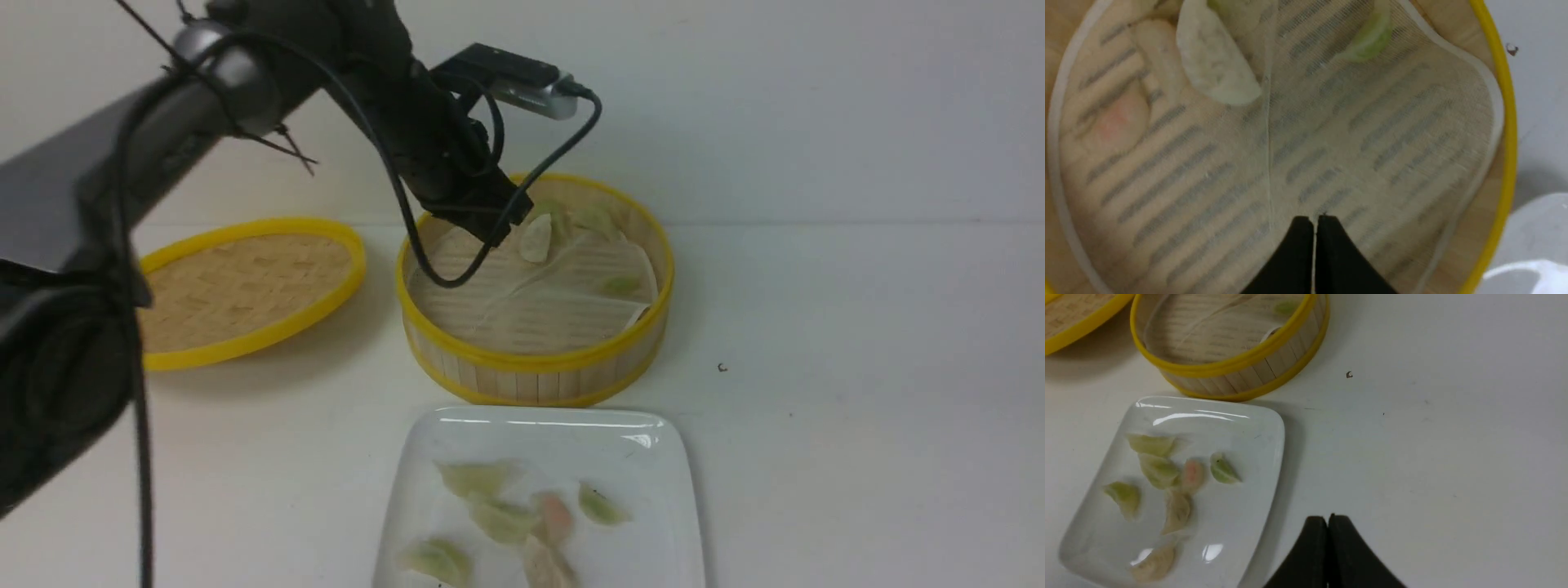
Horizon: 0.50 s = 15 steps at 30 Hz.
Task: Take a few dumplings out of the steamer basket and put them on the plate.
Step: Use the left arm to grab a dumpling from the steamer
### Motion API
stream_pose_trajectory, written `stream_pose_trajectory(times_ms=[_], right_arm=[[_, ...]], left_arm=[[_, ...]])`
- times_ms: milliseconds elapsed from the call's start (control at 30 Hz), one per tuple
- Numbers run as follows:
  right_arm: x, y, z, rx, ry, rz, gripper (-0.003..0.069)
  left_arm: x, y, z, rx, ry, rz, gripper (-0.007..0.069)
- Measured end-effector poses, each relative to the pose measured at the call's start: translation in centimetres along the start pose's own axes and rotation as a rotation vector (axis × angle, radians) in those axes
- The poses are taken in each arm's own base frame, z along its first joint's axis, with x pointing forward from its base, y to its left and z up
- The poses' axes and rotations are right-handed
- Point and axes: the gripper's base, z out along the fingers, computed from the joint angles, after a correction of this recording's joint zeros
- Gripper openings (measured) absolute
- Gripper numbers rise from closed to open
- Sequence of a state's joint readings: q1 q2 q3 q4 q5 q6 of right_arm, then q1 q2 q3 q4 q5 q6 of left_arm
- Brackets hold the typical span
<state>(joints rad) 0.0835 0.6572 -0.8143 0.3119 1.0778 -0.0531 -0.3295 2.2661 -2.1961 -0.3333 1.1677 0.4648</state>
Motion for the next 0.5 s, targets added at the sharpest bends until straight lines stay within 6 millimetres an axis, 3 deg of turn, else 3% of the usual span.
stream_pose_trajectory(times_ms=[167,300,467,500], right_arm=[[0.0,-0.1,0.0,0.01,0.0,0.006,-0.0012],[0.0,-0.2,0.0,0.019,0.001,0.033,-0.0012],[0.0,-0.2,0.0,0.021,0.0,0.052,-0.0012],[0.0,-0.2,0.0,0.021,0.0,0.052,-0.0012]], left_arm=[[-1.6,0.8,2.9,-0.019,-0.027,0.065,-0.0001],[-2.2,1.6,5.6,-0.044,-0.053,0.095,0.0098],[-1.8,2.7,8.7,-0.076,-0.08,0.092,0.0344],[-1.8,2.7,8.8,-0.077,-0.08,0.092,0.0344]])
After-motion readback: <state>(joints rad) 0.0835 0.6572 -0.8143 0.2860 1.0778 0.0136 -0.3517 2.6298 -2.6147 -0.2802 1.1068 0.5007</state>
